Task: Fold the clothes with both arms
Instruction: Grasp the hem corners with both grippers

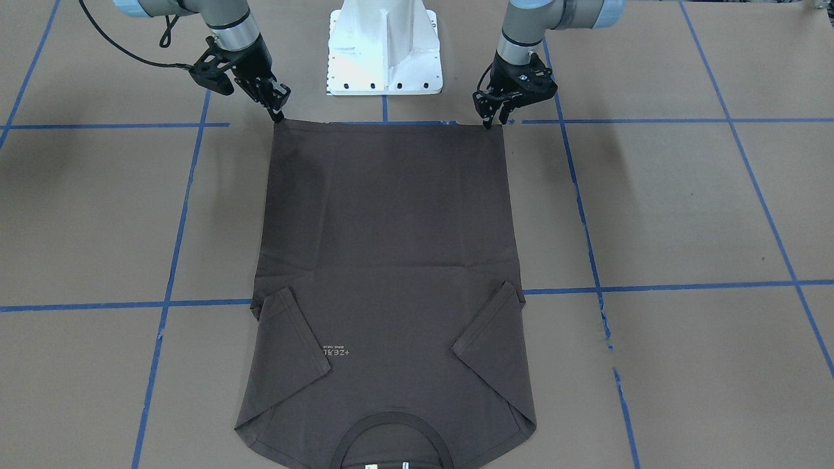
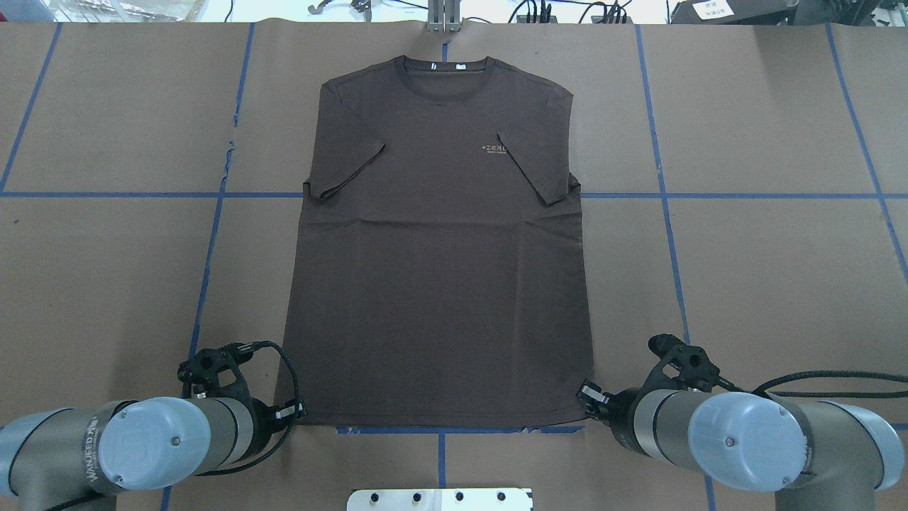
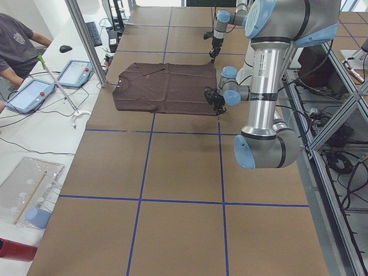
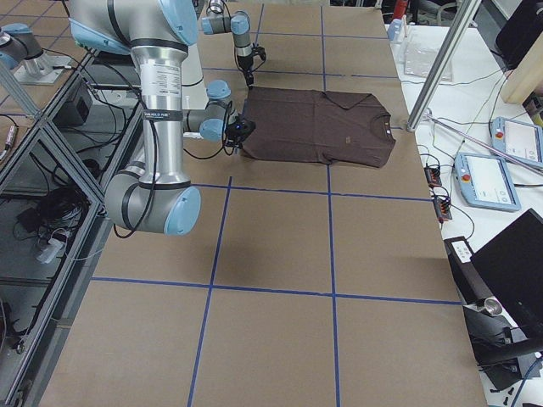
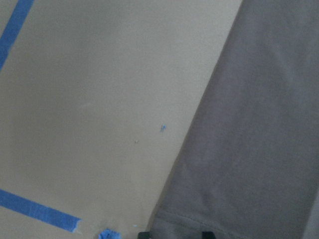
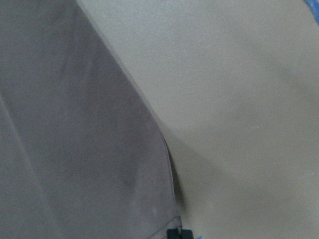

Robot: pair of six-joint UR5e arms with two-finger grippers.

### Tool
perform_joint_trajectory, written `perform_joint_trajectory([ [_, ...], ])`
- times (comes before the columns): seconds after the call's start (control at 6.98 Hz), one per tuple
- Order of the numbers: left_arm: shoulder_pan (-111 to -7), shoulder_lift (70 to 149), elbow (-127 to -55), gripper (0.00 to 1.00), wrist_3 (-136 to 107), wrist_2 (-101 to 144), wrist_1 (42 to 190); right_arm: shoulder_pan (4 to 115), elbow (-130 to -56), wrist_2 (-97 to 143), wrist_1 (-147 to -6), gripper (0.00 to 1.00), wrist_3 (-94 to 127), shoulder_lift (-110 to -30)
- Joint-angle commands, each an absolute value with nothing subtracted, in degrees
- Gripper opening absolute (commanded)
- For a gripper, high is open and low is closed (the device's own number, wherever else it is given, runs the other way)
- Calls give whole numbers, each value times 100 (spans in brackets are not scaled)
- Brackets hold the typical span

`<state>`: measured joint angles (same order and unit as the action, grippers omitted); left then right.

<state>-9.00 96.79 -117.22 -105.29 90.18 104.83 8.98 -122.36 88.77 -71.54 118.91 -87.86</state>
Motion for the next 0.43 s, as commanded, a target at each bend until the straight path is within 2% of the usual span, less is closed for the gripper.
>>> perform_joint_trajectory([
  [0.0, -896, 9651, -11707, 47, -10521, 9018, 10485, 896, -12234, 8877, -7154, 0, 11883, -8789],
  [0.29, -896, 9633, -11690, 47, -10521, 9026, 10477, 905, -12234, 8877, -7154, 0, 11883, -8780],
])
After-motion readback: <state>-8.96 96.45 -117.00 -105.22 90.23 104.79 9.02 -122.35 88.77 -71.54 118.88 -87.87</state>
